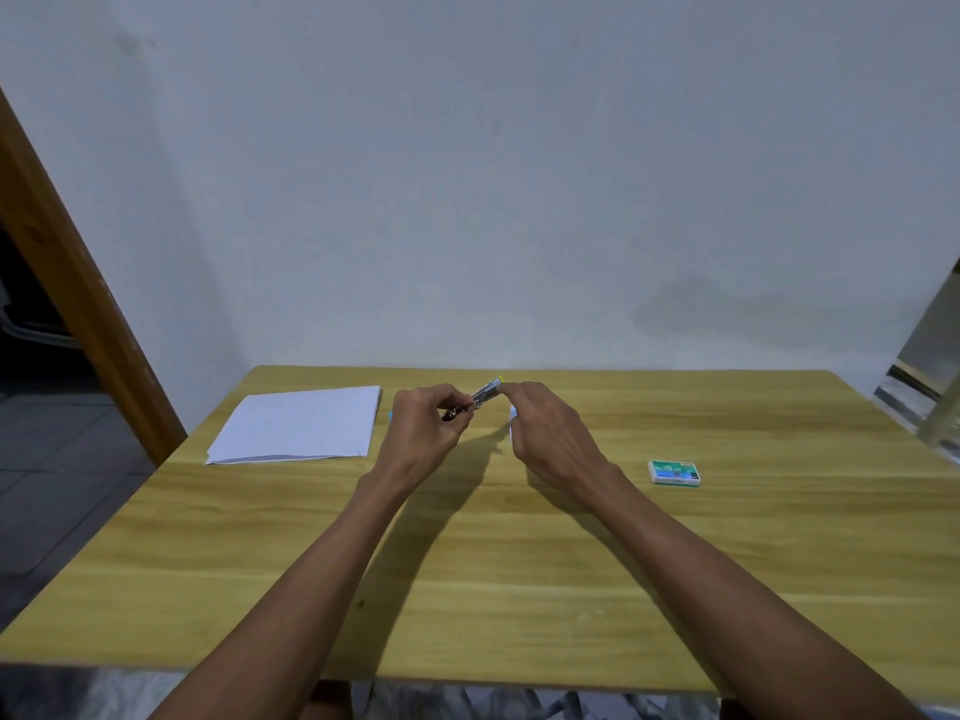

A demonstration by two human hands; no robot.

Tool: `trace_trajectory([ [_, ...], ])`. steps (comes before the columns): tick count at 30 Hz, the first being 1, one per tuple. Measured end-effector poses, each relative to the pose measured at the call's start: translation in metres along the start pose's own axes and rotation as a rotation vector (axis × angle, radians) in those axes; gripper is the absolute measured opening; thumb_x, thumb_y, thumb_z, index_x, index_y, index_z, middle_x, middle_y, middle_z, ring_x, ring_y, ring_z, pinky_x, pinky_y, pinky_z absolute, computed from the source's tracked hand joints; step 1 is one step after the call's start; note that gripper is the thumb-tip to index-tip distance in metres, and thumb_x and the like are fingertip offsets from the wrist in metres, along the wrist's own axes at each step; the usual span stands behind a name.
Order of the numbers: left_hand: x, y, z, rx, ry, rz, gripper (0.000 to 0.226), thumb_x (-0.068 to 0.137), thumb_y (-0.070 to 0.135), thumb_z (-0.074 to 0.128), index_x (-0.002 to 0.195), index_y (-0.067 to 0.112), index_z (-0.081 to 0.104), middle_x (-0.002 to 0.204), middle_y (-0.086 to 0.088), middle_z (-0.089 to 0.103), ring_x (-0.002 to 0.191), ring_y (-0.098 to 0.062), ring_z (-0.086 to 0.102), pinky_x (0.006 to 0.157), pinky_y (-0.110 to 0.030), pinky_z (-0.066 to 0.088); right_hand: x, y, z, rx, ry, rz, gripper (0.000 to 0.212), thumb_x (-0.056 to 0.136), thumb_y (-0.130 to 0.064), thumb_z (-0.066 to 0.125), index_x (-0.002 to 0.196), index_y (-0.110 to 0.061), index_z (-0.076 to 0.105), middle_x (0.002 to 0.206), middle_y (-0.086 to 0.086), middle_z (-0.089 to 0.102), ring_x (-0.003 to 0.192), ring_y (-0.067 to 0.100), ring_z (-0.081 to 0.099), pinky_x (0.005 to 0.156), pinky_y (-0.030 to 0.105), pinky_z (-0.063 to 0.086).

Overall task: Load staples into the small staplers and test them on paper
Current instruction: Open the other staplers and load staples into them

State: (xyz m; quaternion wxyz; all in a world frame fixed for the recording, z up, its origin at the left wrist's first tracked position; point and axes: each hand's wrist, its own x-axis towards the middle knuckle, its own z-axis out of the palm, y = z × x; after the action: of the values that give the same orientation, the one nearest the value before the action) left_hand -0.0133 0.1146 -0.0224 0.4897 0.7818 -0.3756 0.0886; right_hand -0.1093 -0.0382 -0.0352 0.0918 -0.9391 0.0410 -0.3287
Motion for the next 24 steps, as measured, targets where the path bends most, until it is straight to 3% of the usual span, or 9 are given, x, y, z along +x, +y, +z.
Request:
trace_trajectory([
  [6, 0.0, 0.006, 0.003, 0.011, 0.003, 0.015, 0.008, 0.082, 0.005, 0.074, 0.087, 0.01, 0.078, 0.081, 0.003, 0.075, 0.073, 0.002, 0.065, 0.064, -0.011, 0.046, -0.001, -0.008, 0.002, -0.073, 0.003, 0.008, 0.041, 0.075, 0.01, 0.057, 0.114, 0.0, 0.062, 0.096, 0.014, 0.067, 0.091, 0.033, 0.063, 0.063, 0.031, 0.047],
  [9, -0.002, 0.008, 0.002, -0.002, 0.032, 0.03, 0.009, 0.083, 0.003, 0.073, 0.09, 0.007, 0.077, 0.077, 0.004, 0.071, 0.063, 0.011, 0.06, 0.061, -0.004, 0.042, 0.003, -0.008, 0.0, 0.013, 0.012, 0.023, 0.047, 0.077, 0.01, 0.052, 0.121, -0.005, 0.061, 0.11, 0.013, 0.066, 0.105, 0.03, 0.06, 0.066, 0.028, 0.044],
  [12, -0.001, 0.008, -0.001, -0.022, 0.033, 0.027, 0.009, 0.083, 0.001, 0.073, 0.089, 0.004, 0.077, 0.077, 0.004, 0.069, 0.059, 0.013, 0.058, 0.06, -0.003, 0.041, 0.005, -0.002, -0.003, 0.082, -0.035, 0.018, 0.054, 0.08, 0.006, 0.047, 0.13, -0.012, 0.057, 0.122, 0.009, 0.062, 0.114, 0.026, 0.055, 0.073, 0.036, 0.052],
  [15, 0.001, 0.008, -0.002, -0.011, 0.036, 0.009, 0.008, 0.083, 0.002, 0.073, 0.089, 0.006, 0.077, 0.077, 0.004, 0.07, 0.061, 0.011, 0.059, 0.06, -0.005, 0.043, 0.005, 0.003, -0.003, 0.035, -0.071, 0.052, 0.053, 0.084, 0.003, 0.049, 0.135, -0.01, 0.053, 0.119, 0.01, 0.063, 0.113, 0.026, 0.055, 0.07, 0.029, 0.042],
  [20, 0.001, 0.01, 0.0, 0.008, 0.034, 0.023, 0.009, 0.083, 0.006, 0.073, 0.089, 0.011, 0.078, 0.075, 0.007, 0.07, 0.068, 0.001, 0.065, 0.064, -0.017, 0.052, 0.008, -0.007, -0.004, -0.07, -0.012, 0.018, 0.045, 0.076, 0.011, 0.056, 0.119, -0.004, 0.061, 0.102, 0.011, 0.067, 0.099, 0.031, 0.062, 0.061, 0.024, 0.035],
  [24, 0.0, 0.008, 0.0, -0.026, 0.047, 0.015, 0.009, 0.082, 0.005, 0.073, 0.087, 0.013, 0.077, 0.074, 0.013, 0.069, 0.063, 0.003, 0.063, 0.061, -0.016, 0.05, 0.01, -0.006, -0.007, 0.021, -0.03, -0.013, 0.052, 0.079, 0.009, 0.046, 0.126, -0.011, 0.058, 0.12, 0.007, 0.064, 0.115, 0.026, 0.055, 0.07, 0.034, 0.051],
])
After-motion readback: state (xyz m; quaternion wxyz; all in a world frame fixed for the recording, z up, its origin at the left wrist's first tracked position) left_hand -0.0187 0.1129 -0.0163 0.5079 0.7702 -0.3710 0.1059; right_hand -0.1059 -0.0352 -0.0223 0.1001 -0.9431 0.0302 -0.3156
